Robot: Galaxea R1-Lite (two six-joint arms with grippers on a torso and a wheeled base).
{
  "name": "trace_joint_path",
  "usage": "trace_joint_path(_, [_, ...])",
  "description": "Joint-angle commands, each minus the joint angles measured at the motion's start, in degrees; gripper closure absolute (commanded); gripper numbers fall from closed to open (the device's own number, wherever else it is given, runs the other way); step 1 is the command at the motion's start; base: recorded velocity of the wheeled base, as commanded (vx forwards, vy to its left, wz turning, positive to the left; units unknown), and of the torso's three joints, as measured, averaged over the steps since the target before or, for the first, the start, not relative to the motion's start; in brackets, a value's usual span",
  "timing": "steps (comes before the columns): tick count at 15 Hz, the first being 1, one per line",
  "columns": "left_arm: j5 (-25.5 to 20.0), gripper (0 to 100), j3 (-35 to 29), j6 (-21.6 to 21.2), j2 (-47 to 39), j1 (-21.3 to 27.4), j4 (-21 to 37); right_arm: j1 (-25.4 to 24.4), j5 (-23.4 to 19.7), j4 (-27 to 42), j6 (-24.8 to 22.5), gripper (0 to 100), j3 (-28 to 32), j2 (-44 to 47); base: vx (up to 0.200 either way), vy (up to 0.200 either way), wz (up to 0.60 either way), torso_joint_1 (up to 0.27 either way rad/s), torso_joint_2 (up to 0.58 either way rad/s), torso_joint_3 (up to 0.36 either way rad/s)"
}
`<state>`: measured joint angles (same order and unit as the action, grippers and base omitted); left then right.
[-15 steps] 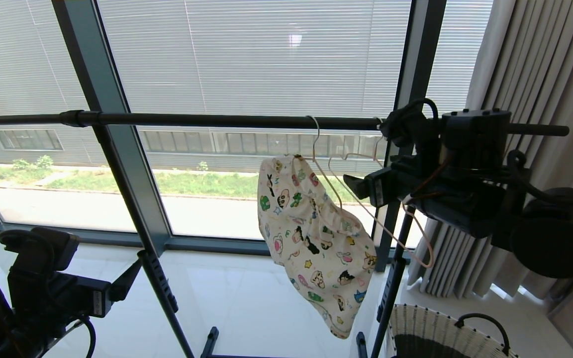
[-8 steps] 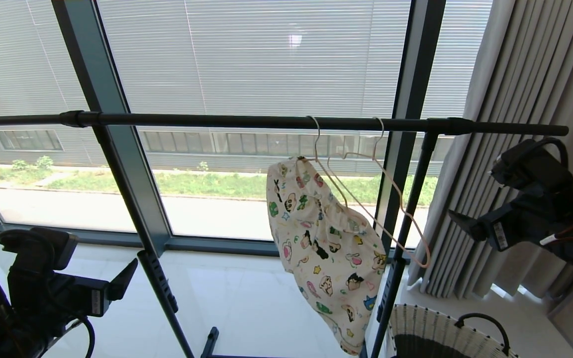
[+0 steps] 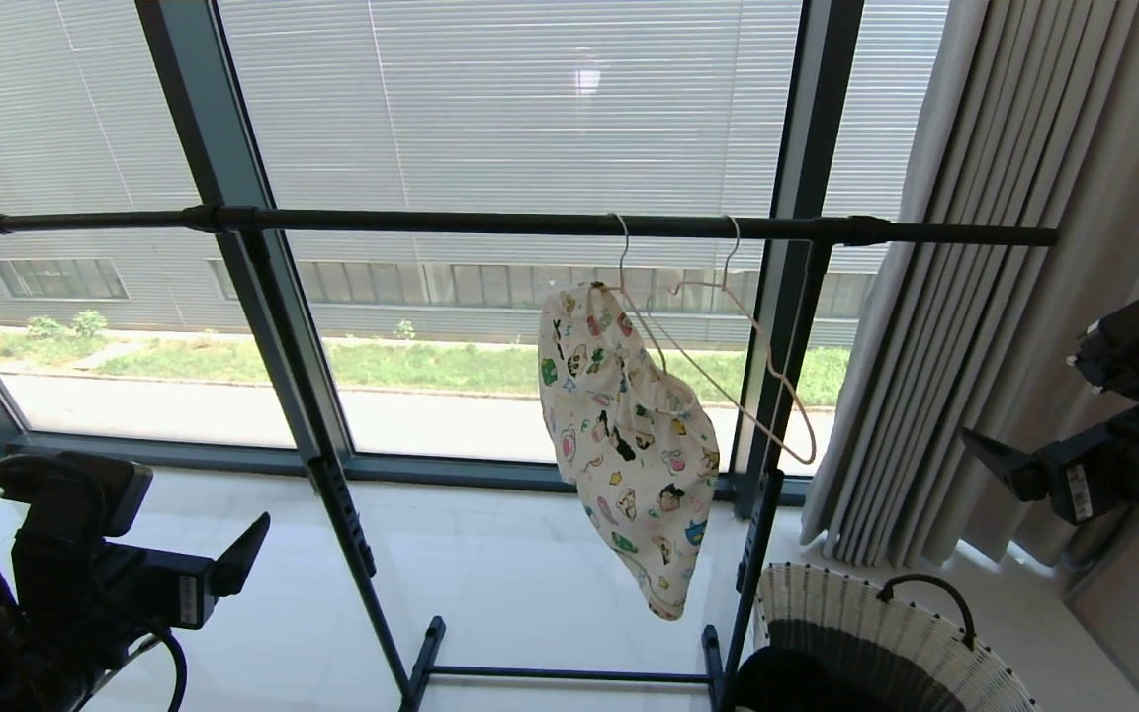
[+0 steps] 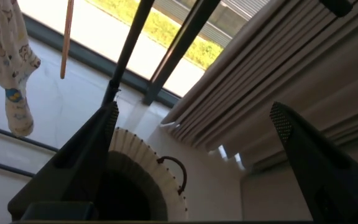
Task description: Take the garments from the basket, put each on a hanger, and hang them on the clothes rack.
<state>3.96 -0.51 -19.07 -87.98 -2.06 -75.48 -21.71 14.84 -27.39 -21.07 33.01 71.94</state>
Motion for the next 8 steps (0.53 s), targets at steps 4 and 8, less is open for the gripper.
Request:
trace_joint_path(4, [0.1,0,0.5,1.4,2.3,0.3,0.1,0.0,-0.1,0.0,-3.0,0,-0.6,-2.0,-0.050,0.000,0.00,0.001,0.00,-0.001])
trace_joint_path(8, [0.3,0,0.5,1.4,2.4,0.4,0.0,-0.1,-0.1,0.0,-3.2,0,-1.0,-2.3,0.000,0.000,0.00,-0.109,0.27,0.148])
